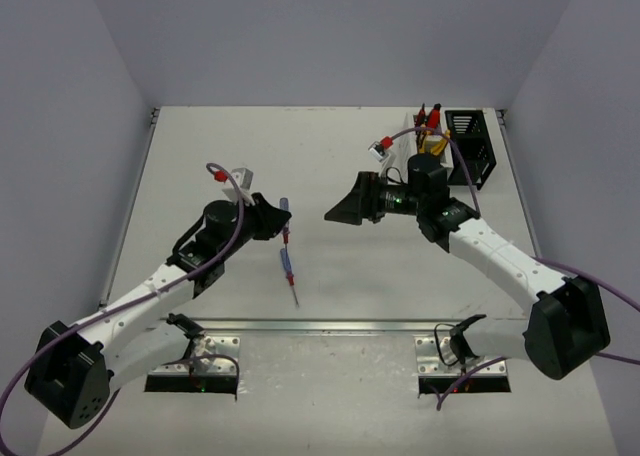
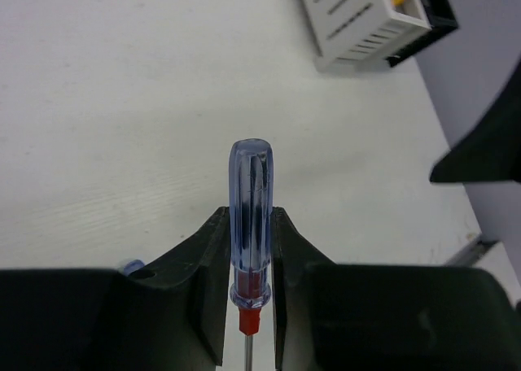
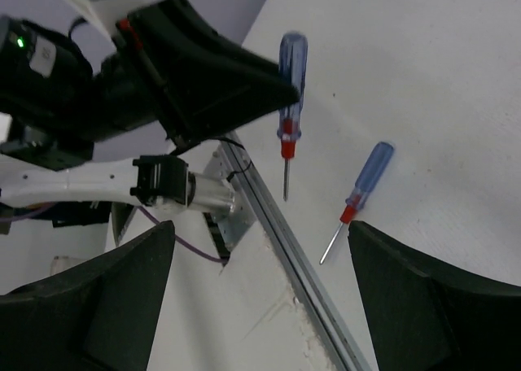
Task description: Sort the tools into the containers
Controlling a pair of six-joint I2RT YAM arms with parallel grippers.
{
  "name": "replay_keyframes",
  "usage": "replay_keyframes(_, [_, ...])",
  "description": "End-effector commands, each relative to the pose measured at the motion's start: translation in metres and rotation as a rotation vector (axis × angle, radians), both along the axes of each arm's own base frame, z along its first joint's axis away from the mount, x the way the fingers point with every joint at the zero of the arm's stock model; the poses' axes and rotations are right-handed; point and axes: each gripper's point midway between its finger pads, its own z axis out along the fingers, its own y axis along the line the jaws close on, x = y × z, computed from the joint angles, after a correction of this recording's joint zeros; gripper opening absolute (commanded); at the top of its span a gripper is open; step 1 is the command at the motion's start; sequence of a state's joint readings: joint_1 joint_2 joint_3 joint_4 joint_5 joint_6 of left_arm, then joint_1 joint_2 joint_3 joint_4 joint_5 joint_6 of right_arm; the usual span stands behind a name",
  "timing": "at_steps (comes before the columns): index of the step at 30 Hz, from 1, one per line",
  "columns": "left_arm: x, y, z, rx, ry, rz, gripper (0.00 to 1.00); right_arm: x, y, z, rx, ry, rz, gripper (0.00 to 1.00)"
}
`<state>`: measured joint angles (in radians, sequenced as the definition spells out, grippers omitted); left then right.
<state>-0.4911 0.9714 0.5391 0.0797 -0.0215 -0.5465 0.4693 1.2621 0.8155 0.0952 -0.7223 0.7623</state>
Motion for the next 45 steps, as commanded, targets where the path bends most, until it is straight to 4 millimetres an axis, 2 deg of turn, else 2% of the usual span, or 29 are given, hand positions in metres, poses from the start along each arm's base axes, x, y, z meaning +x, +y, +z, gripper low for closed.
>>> replay_keyframes(1, [-0.032,-0.044,0.060,-0.160,-0.323,-0.327,0.00,0.020,0.014,0.065,0.127,-0.146,-0.048,0.83])
replay_keyframes(4, [-0.061,-0.061,0.082,-0.210,-0.434,-0.491,0.00,0.032,0.021,0.067,0.056,-0.159,-0.098,0.79])
replay_keyframes(7, [-0.069,-0.069,0.090,-0.206,-0.485,-0.538,0.00,0.033,0.027,0.054,-0.017,-0.144,-0.144,0.70])
replay_keyframes(11, [-0.071,-0.073,0.091,-0.211,-0.492,-0.562,0.00,0.031,0.031,0.043,-0.067,-0.136,-0.171,0.65])
replay_keyframes(14, [-0.072,-0.076,0.094,-0.217,-0.504,-0.579,0.00,0.026,0.042,0.035,-0.086,-0.129,-0.147,0.60])
replay_keyframes(16, [-0.070,-0.075,0.095,-0.216,-0.514,-0.568,0.00,0.021,0.049,0.032,-0.089,-0.122,-0.111,0.51])
replay_keyframes(18, [-0.070,-0.074,0.097,-0.219,-0.527,-0.557,0.00,0.017,0.052,0.020,-0.115,-0.090,-0.089,0.42])
replay_keyframes(19, [-0.069,-0.073,0.098,-0.219,-0.529,-0.549,0.00,0.015,0.054,0.020,-0.112,-0.087,-0.074,0.34])
replay_keyframes(20, [-0.067,-0.072,0.099,-0.215,-0.533,-0.536,0.00,0.011,0.056,0.019,-0.107,-0.082,-0.057,0.32])
replay_keyframes(26, [-0.059,-0.072,0.102,-0.199,-0.530,-0.514,0.00,-0.006,0.066,0.008,-0.106,-0.040,0.006,0.36])
replay_keyframes(27, [-0.059,-0.072,0.103,-0.200,-0.533,-0.513,0.00,-0.007,0.066,0.006,-0.111,-0.035,0.006,0.32])
replay_keyframes(29, [-0.059,-0.072,0.105,-0.203,-0.540,-0.512,0.00,-0.006,0.066,0.001,-0.124,-0.033,-0.001,0.06])
replay_keyframes(30, [-0.059,-0.071,0.107,-0.205,-0.544,-0.509,0.00,-0.002,0.064,-0.003,-0.139,-0.030,-0.023,0.01])
replay_keyframes(32, [-0.059,-0.070,0.111,-0.206,-0.555,-0.502,0.00,0.000,0.063,-0.004,-0.150,-0.027,-0.038,0.00])
replay_keyframes(34, [-0.058,-0.066,0.115,-0.203,-0.569,-0.478,0.17,0.004,0.061,-0.006,-0.171,-0.025,-0.055,0.00])
replay_keyframes(35, [-0.057,-0.064,0.116,-0.197,-0.565,-0.463,0.37,0.011,0.058,-0.006,-0.194,-0.040,-0.087,0.00])
replay_keyframes(37, [-0.049,-0.058,0.116,-0.184,-0.536,-0.408,0.89,0.027,0.043,-0.009,-0.262,-0.073,-0.176,0.00])
replay_keyframes(38, [-0.042,-0.053,0.113,-0.167,-0.499,-0.358,1.00,0.043,0.029,-0.009,-0.304,-0.098,-0.251,0.00])
replay_keyframes(39, [-0.035,-0.047,0.107,-0.139,-0.440,-0.306,1.00,0.064,0.008,-0.005,-0.352,-0.127,-0.353,0.00])
replay_keyframes(41, [-0.025,-0.030,0.090,-0.075,-0.292,-0.189,1.00,0.097,-0.048,0.003,-0.452,-0.146,-0.551,0.00])
replay_keyframes(43, [-0.018,0.005,0.067,-0.001,-0.130,0.019,1.00,0.120,-0.109,0.017,-0.541,-0.180,-0.737,0.00])
replay_keyframes(45, [-0.023,0.036,0.052,0.040,-0.033,0.174,1.00,0.137,-0.174,0.040,-0.637,-0.237,-0.966,0.00])
